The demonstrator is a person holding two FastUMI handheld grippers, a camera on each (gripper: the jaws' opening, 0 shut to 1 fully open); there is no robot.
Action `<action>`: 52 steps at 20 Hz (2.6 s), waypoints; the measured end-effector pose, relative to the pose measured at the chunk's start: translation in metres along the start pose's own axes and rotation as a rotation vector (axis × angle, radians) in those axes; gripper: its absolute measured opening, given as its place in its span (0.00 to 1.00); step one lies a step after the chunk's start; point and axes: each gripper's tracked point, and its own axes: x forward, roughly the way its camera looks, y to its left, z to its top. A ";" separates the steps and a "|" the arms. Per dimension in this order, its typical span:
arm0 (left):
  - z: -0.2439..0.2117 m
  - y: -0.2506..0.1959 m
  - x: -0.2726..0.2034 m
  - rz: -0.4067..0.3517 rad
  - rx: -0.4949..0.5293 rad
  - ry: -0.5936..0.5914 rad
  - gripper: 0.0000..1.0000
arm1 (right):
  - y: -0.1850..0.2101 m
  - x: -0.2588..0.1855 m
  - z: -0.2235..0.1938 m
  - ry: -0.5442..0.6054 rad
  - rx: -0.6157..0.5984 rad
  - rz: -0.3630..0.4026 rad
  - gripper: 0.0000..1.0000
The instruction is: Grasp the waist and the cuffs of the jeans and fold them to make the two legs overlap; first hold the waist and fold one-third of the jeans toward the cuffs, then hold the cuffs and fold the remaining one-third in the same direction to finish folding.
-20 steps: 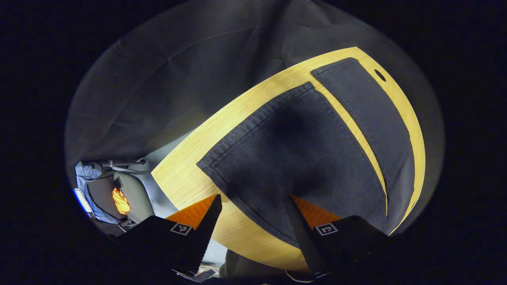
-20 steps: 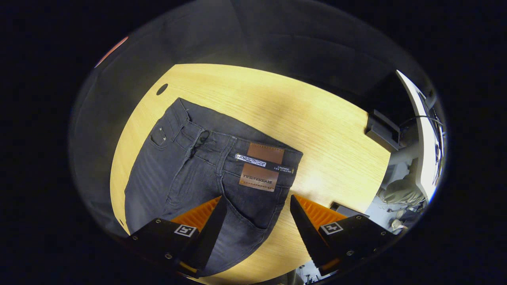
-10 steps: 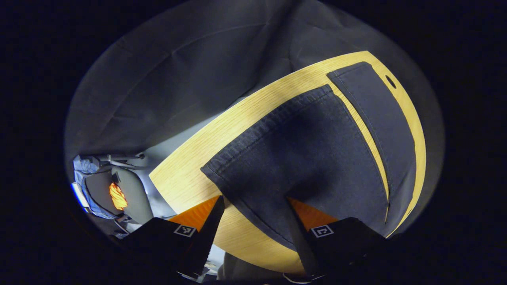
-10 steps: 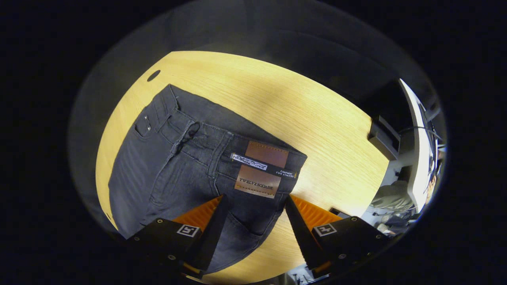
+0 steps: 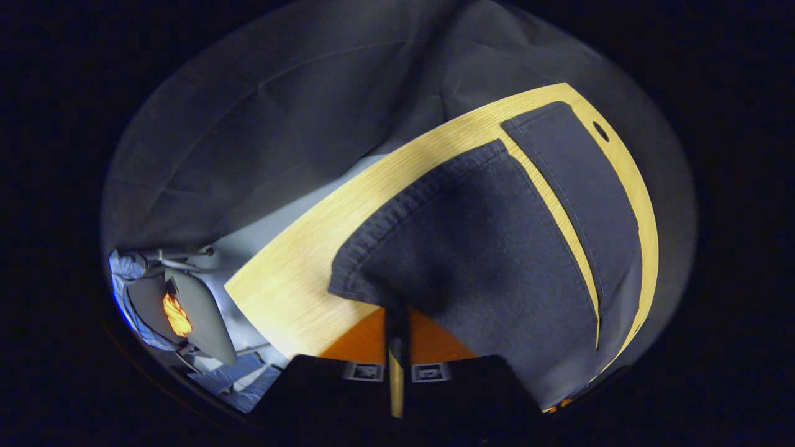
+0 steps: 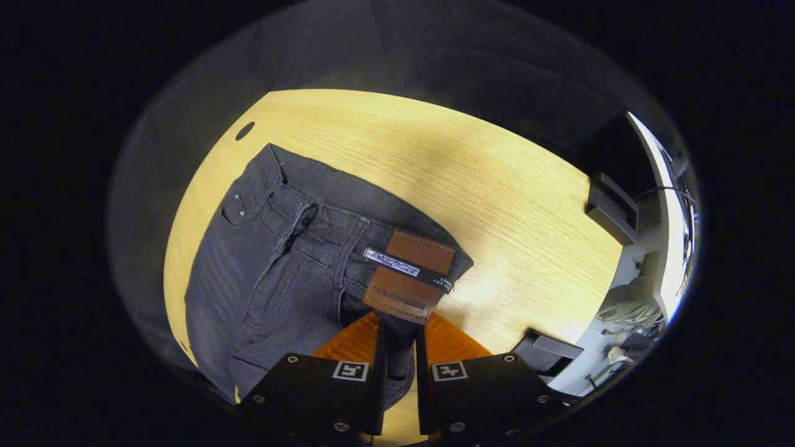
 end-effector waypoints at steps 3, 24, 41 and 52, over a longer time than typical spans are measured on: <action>0.000 0.001 0.000 -0.059 0.013 -0.042 0.01 | 0.005 -0.001 0.000 0.003 0.147 0.087 0.10; 0.119 -0.104 -0.093 -0.296 0.038 -0.263 0.01 | 0.117 -0.083 0.065 -0.104 0.210 0.341 0.09; 0.200 -0.207 -0.058 -0.206 0.271 -0.242 0.01 | 0.196 -0.021 0.110 0.008 0.132 0.256 0.09; 0.227 -0.240 -0.029 -0.116 0.360 -0.227 0.03 | 0.218 0.011 0.117 0.112 0.156 0.225 0.09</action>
